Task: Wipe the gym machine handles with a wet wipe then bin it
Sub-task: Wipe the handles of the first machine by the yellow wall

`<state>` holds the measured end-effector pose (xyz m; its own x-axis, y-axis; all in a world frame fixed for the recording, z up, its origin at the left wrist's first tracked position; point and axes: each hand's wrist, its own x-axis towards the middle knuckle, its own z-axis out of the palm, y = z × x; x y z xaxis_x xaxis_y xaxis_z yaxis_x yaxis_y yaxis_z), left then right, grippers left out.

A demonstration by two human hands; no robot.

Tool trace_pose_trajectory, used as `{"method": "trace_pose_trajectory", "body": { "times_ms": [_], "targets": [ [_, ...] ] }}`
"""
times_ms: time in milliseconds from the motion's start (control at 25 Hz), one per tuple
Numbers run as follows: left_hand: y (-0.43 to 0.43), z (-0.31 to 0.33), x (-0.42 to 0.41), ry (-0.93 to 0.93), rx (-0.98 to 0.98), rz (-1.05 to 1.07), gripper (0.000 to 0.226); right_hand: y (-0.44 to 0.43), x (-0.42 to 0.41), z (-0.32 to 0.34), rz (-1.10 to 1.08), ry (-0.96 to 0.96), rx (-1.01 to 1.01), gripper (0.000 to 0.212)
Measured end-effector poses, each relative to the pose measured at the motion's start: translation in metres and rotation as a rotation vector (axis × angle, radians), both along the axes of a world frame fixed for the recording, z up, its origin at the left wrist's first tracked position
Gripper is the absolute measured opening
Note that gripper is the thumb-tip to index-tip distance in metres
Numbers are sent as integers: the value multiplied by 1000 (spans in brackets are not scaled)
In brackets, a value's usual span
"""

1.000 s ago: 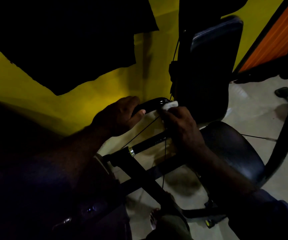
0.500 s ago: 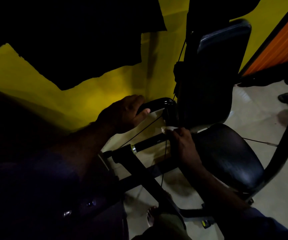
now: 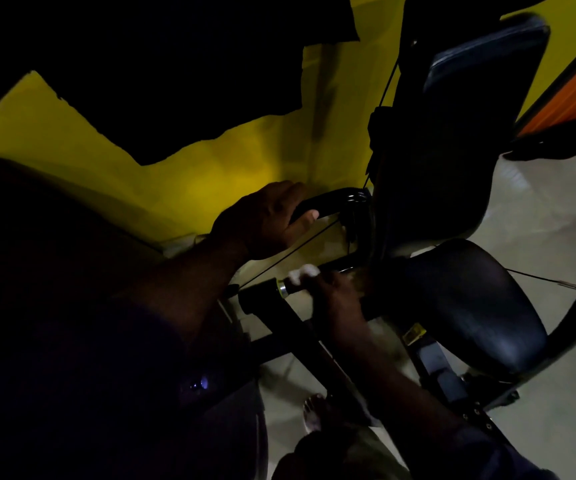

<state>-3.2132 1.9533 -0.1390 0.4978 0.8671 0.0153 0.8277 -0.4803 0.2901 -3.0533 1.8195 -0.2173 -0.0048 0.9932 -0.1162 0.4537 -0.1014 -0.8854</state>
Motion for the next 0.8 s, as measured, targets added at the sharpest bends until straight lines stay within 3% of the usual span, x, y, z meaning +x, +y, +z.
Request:
{"method": "trace_pose_trajectory", "body": {
  "times_ms": [80, 160, 200, 280, 360, 440, 520, 640, 800],
  "targets": [
    [1, 1, 0, 22, -7, 25, 49, 11, 34, -7, -212, -138, -81, 25],
    [-2, 3, 2, 5, -4, 2, 42, 15, 32, -15, -278, -98, -58, 21],
    [-3, 6, 3, -15, 3, -17, 36, 13, 15, -15, -212, -34, -38, 22],
    [-6, 12, 4, -29, 2, -26, 32, 2, -21, -15, 132, -168, 132, 35],
    [-8, 16, 6, -14, -6, -9, 32, 5, -23, -9, 307, -194, 144, 27],
    [-10, 17, 8, 4, 6, -1, 32, 13, 1, -22, 262, -204, 162, 18],
    [-9, 17, 8, 4, 24, 4, 33, 21, 18, -35, 172, -336, 192, 37],
    [-9, 15, 6, 25, 41, -6, 38, 16, -25, -24, 291, -412, 127, 33],
    [-9, 14, 5, 26, 46, -8, 39, 8, -21, -19, 341, -473, 244, 36]
  ]
}}
